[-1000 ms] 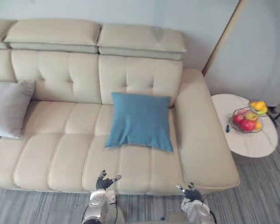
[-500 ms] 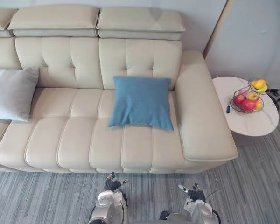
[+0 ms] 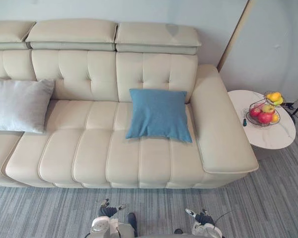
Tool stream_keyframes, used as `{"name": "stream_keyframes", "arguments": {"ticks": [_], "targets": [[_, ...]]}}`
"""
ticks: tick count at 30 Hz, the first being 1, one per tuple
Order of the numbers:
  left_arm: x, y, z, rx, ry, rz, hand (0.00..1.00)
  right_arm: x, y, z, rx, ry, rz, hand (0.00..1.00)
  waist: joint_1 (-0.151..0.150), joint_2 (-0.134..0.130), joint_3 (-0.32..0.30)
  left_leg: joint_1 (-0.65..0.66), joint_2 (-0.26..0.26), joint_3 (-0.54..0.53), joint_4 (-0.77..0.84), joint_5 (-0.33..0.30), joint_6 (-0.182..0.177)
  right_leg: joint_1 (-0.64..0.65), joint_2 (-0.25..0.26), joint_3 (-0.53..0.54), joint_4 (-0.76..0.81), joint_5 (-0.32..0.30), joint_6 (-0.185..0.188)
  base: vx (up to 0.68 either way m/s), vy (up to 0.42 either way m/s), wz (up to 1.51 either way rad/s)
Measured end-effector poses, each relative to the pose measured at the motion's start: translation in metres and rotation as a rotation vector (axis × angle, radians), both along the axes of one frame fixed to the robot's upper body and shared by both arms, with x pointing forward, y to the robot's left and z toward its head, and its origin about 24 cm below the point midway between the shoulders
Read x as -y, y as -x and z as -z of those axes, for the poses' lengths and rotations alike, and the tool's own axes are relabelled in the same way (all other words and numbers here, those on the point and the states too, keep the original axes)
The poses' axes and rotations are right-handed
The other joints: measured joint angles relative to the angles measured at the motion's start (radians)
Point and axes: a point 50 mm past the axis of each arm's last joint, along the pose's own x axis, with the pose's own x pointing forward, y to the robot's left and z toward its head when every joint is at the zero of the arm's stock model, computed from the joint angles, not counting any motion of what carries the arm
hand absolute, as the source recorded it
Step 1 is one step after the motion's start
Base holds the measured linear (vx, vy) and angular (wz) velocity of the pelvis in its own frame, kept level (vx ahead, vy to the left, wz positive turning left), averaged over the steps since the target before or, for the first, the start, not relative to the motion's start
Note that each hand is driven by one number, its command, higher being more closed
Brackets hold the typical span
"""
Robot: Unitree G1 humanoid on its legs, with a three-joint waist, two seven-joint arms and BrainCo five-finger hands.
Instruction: Pick up cushions and gather them together orderly.
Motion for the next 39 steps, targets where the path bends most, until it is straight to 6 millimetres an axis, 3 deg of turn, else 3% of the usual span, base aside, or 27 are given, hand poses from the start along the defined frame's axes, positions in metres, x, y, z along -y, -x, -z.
{"name": "stream_keyframes", "arguments": {"ticks": [2, 3, 12, 16, 20, 22, 24, 25, 27, 29, 31, 32, 34, 36, 39], "targets": [[0.0, 0.003, 0.002, -0.014, 0.0, -0.002, 0.0, 0.004, 0.001, 0.0, -0.005, 0.009, -0.001, 0.0, -0.001, -0.001, 0.0, 0.014, -0.001, 0.001, -0.013, 0.003, 0.0, 0.012, 0.002, 0.0, -0.012, 0.003, -0.004, 0.07, -0.025, -0.03], [-0.001, 0.013, 0.006, -0.058, 0.002, -0.005, 0.0, 0.017, -0.008, -0.002, -0.001, 0.043, -0.022, 0.0, -0.014, 0.02, 0.022, 0.103, -0.007, 0.002, -0.115, 0.039, -0.003, 0.065, 0.009, 0.006, -0.045, 0.004, -0.008, 0.0, 0.0, 0.0], [0.0, 0.013, 0.007, -0.061, 0.007, -0.005, 0.0, 0.017, 0.002, 0.001, -0.027, 0.039, -0.021, 0.0, -0.017, 0.022, 0.025, 0.126, -0.007, 0.005, -0.116, 0.039, -0.003, 0.09, 0.009, 0.004, -0.044, 0.004, -0.009, 0.0, 0.0, 0.0], [0.002, 0.016, 0.008, -0.061, 0.043, -0.052, 0.0, 0.016, 0.012, 0.003, -0.063, 0.027, -0.06, 0.0, -0.026, 0.039, 0.041, 0.156, -0.001, 0.027, -0.12, 0.039, -0.004, 0.106, 0.009, 0.015, -0.012, -0.005, -0.006, -0.05, -0.016, -0.09], [0.0, 0.02, 0.009, -0.072, 0.067, -0.085, 0.0, 0.018, 0.013, 0.002, -0.064, 0.028, -0.077, 0.0, -0.055, 0.042, 0.067, 0.188, 0.006, 0.054, -0.114, 0.039, -0.005, 0.095, 0.009, 0.044, 0.063, -0.045, -0.006, -0.08, -0.017, -0.21], [-0.003, 0.017, 0.007, -0.055, 0.075, -0.099, 0.0, 0.018, 0.012, 0.001, -0.051, 0.027, -0.075, 0.0, -0.061, 0.032, 0.073, 0.162, 0.027, 0.086, -0.026, -0.003, -0.012, 0.049, 0.013, 0.092, 0.128, -0.074, -0.01, -0.13, -0.047, -0.48], [-0.003, 0.016, 0.006, -0.032, 0.088, -0.125, 0.0, 0.018, 0.014, 0.0, -0.046, 0.028, -0.069, 0.0, -0.052, 0.028, 0.078, 0.108, 0.063, 0.126, 0.128, -0.097, -0.021, -0.013, 0.04, 0.18, 0.196, -0.104, -0.021, -0.11, -0.05, -0.87], [-0.003, 0.017, 0.006, -0.033, 0.092, -0.134, 0.0, 0.018, 0.013, 0.0, -0.045, 0.027, -0.069, 0.0, -0.054, 0.032, 0.076, 0.099, 0.074, 0.139, 0.149, -0.115, -0.024, -0.028, 0.051, 0.203, 0.207, -0.104, -0.022, -0.07, -0.039, -1.36], [-0.003, 0.02, 0.007, -0.035, 0.103, -0.173, 0.0, 0.019, 0.01, -0.003, -0.022, 0.037, -0.068, 0.0, -0.06, 0.035, 0.073, 0.099, 0.098, 0.223, 0.166, -0.168, -0.043, -0.123, 0.12, 0.374, 0.243, -0.103, -0.021, -0.05, -0.006, -1.98], [-0.005, 0.021, 0.007, -0.036, 0.1, -0.175, 0.0, 0.018, 0.008, -0.004, -0.013, 0.035, -0.069, 0.0, -0.064, 0.041, 0.065, 0.099, 0.124, 0.33, 0.165, -0.178, -0.047, -0.189, 0.143, 0.423, 0.247, -0.073, -0.035, 0.02, 0.024, -1.98], [-0.008, 0.024, 0.006, -0.033, 0.09, -0.179, 0.0, 0.018, 0.003, -0.005, -0.005, 0.039, -0.073, 0.0, -0.068, 0.03, 0.054, 0.105, 0.15, 0.449, 0.168, -0.164, -0.051, -0.249, 0.111, 0.328, 0.256, -0.035, -0.056, 0.06, 0.015, -1.61], [-0.009, 0.022, 0.005, -0.022, 0.088, -0.178, 0.0, 0.017, 0.003, -0.004, -0.005, 0.037, -0.074, 0.0, -0.074, 0.033, 0.054, 0.115, 0.162, 0.49, 0.17, -0.164, -0.052, -0.275, 0.072, 0.211, 0.26, -0.027, -0.065, 0.14, 0.005, -1.29], [-0.009, 0.019, 0.003, -0.009, 0.087, -0.182, 0.0, 0.014, 0.003, -0.004, -0.012, 0.036, -0.095, 0.0, -0.067, 0.018, 0.045, 0.169, 0.189, 0.588, 0.167, -0.165, -0.053, -0.275, -0.039, -0.132, 0.291, -0.015, -0.069, 0.2, -0.046, -1.4], [-0.001, 0.013, 0.003, 0.006, 0.116, -0.189, 0.0, 0.013, 0.002, -0.004, -0.007, 0.04, -0.105, 0.0, -0.079, 0.028, 0.046, 0.208, 0.21, 0.62, 0.163, -0.143, -0.071, -0.252, -0.032, -0.214, 0.316, -0.019, -0.078, 0.21, -0.169, -0.78], [0.022, 0.008, 0.004, 0.016, 0.179, -0.188, 0.0, 0.021, 0.002, -0.005, -0.004, 0.059, -0.087, 0.0, -0.082, 0.045, 0.043, 0.27, 0.226, 0.663, 0.213, -0.121, -0.082, -0.254, -0.018, -0.155, 0.406, -0.099, -0.095, 0.17, -0.17, -0.6]]}}
